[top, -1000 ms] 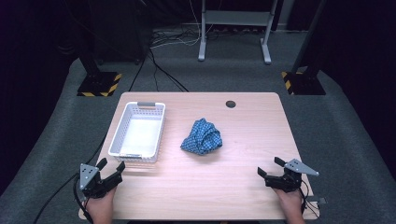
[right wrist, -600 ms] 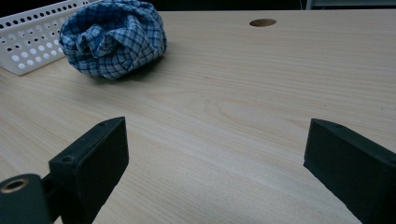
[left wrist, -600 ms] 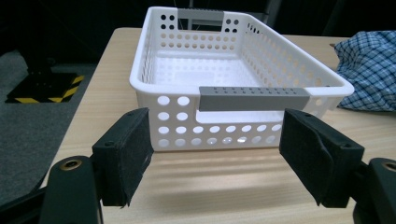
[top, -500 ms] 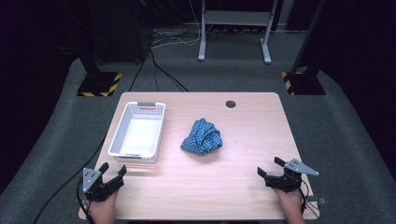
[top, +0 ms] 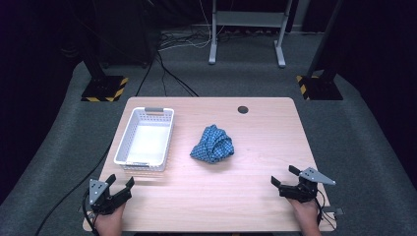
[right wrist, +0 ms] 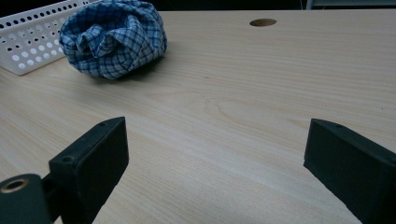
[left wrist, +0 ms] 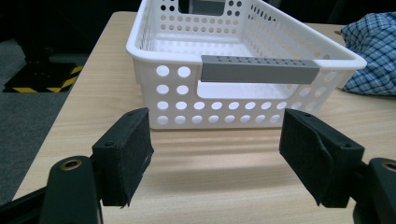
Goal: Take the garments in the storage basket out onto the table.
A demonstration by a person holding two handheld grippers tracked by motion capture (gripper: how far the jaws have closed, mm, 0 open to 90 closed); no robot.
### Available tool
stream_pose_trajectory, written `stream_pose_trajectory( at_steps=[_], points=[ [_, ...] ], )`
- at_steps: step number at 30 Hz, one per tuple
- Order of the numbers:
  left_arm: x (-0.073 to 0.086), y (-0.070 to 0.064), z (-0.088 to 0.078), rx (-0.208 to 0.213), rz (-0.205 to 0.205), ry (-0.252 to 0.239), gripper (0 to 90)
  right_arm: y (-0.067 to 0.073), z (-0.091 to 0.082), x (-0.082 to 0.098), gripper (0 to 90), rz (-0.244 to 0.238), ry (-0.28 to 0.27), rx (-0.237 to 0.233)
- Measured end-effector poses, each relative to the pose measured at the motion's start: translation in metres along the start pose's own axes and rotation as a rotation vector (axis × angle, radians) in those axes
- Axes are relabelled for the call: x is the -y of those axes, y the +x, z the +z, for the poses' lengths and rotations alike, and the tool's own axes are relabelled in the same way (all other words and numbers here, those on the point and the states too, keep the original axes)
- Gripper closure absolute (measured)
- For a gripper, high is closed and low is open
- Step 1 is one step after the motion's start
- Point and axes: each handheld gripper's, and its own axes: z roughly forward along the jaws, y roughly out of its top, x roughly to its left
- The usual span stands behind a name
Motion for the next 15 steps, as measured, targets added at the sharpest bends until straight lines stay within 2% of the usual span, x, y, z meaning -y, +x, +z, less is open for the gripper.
stream_pose_trajectory(
  at_steps=[15],
  points=[
    [0.0004, -0.0006, 0.0026, -0.013, -0.009, 0.020, 21.4, -0.0008, 0.0003, -0.0001, 5.7, 0.005, -0.003, -0.006]
  ],
)
